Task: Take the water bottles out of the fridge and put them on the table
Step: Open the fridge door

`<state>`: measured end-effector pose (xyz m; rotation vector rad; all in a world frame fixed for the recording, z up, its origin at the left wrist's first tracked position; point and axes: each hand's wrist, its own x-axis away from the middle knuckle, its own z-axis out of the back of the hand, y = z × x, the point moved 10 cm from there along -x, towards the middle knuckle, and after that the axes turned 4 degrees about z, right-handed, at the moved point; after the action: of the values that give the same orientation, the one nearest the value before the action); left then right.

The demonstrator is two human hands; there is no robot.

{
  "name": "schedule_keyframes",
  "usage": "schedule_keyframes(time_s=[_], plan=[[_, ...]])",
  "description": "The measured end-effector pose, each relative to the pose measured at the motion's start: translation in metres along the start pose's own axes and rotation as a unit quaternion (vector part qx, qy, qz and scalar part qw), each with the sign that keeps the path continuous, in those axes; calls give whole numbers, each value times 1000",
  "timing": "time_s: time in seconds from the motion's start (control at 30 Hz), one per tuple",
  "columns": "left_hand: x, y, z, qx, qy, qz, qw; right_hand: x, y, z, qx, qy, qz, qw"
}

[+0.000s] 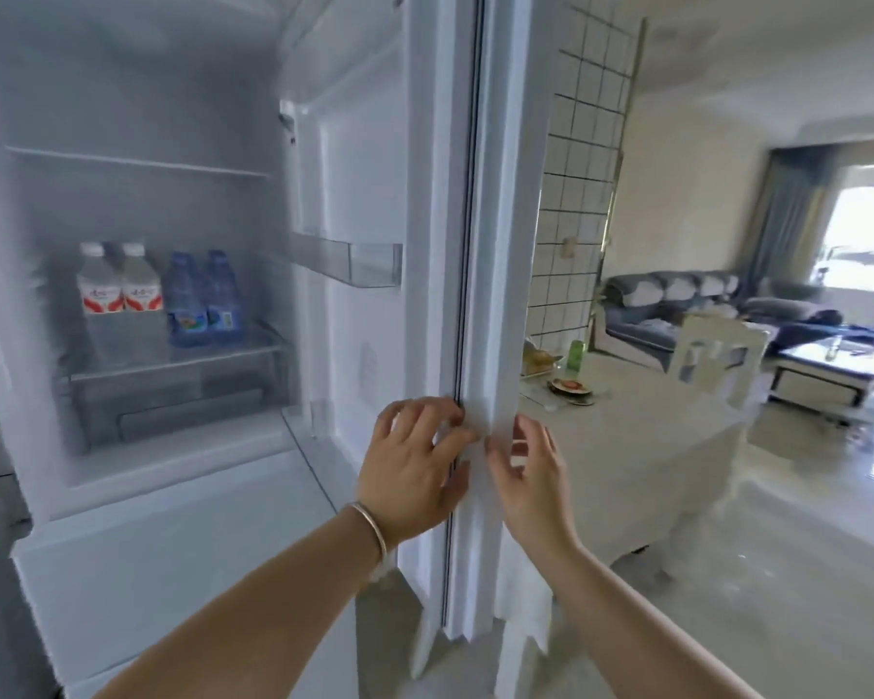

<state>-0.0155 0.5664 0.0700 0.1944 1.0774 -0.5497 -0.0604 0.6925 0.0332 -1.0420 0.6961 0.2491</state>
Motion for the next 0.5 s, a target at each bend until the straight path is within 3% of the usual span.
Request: schedule_keyframes(time_s=[0.3,0.4,0.5], plan=[[-60,38,-116,-37,-139,-108,984,-76,92,45,27,68,-115,991],[-74,43,-146,-46,-182,-117,975,-95,126,34,-78,40,-197,976],[-86,45,-173,-33,-213,-126,968,-115,155,31,-96,33,-234,967]])
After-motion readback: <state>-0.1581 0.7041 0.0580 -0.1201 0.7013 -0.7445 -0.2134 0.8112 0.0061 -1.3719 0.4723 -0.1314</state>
